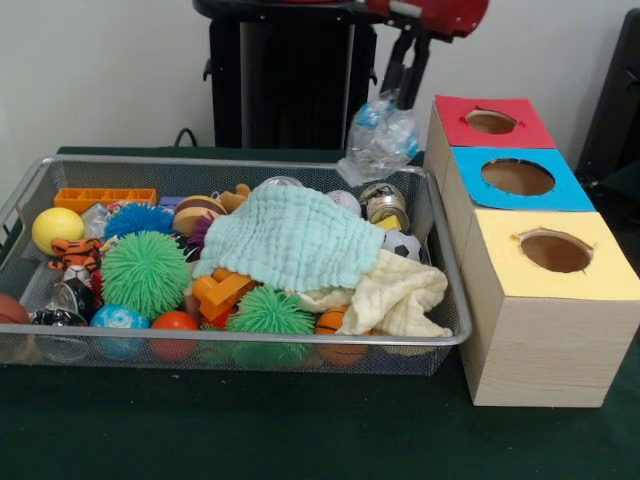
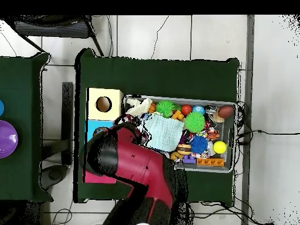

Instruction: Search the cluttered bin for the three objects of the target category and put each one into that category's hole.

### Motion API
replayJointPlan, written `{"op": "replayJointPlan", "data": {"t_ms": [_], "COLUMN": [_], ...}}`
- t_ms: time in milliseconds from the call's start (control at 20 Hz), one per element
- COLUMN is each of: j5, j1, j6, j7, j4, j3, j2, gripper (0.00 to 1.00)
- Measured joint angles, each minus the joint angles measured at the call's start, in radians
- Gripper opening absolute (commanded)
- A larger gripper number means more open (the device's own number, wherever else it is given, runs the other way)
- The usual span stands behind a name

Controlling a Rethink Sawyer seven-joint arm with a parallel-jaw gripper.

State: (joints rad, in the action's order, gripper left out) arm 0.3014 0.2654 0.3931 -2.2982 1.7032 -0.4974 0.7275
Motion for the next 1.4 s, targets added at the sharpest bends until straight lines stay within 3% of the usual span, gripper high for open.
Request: {"op": "replayJointPlan", "data": {"t_ms": [550, 1400], "j5": [0.087, 0.203], "j1": [0.139, 0.18], "j6": [-0.004, -0.134], "j7": [-0.084, -0.114], "j4": [0.017, 0.202], "j3": [-0.022, 0.01], "j2": [-0.009, -0.019], "gripper": [0.0, 0.0]}}
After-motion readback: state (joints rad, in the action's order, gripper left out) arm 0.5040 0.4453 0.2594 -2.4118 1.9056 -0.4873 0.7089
